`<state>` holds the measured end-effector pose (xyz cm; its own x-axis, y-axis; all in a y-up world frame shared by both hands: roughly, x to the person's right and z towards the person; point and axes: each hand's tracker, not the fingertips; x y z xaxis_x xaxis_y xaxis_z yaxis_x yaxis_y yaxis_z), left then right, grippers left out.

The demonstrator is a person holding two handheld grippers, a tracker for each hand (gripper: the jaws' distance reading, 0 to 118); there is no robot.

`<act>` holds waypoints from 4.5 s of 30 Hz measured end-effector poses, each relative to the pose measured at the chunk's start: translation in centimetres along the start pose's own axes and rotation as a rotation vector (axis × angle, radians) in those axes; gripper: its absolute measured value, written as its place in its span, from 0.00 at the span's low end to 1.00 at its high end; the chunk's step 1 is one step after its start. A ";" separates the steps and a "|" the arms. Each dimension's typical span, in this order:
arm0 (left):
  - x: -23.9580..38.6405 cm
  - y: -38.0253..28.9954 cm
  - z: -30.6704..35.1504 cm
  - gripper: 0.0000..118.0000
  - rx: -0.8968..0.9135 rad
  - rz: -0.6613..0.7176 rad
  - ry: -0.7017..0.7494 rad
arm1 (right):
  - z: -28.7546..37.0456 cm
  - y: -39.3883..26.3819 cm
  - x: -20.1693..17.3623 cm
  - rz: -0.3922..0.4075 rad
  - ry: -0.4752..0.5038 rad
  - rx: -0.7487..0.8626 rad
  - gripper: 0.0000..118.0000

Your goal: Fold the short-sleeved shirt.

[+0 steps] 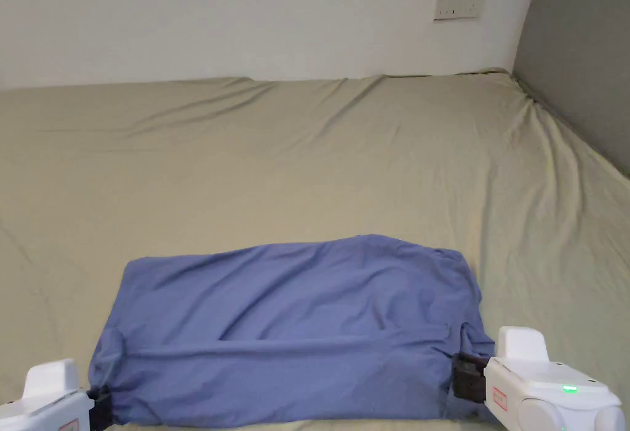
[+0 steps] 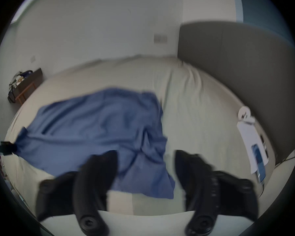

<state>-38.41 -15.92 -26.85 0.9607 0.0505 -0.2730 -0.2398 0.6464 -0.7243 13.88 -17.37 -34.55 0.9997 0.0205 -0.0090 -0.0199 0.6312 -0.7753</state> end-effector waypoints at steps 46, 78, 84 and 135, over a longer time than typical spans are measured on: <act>-0.8 -6.1 10.6 0.89 0.190 0.207 -0.106 | 12.4 -4.6 3.8 -0.059 0.062 0.173 0.83; 8.7 4.5 12.3 0.00 0.582 -0.124 0.072 | 18.4 3.4 -4.3 0.072 0.016 0.727 0.01; 5.7 10.3 3.8 0.00 0.337 -0.128 0.011 | 15.1 5.8 -5.0 0.098 0.013 0.694 0.01; 0.7 12.2 -4.2 0.03 0.152 -0.082 -0.056 | -17.0 16.7 -3.0 0.193 0.073 -0.068 0.04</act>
<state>-41.26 -11.13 -38.54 0.9834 0.0324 -0.1788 -0.1408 0.7574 -0.6376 10.70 -20.10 -58.22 0.9755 0.0781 -0.2055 -0.2129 0.5675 -0.7953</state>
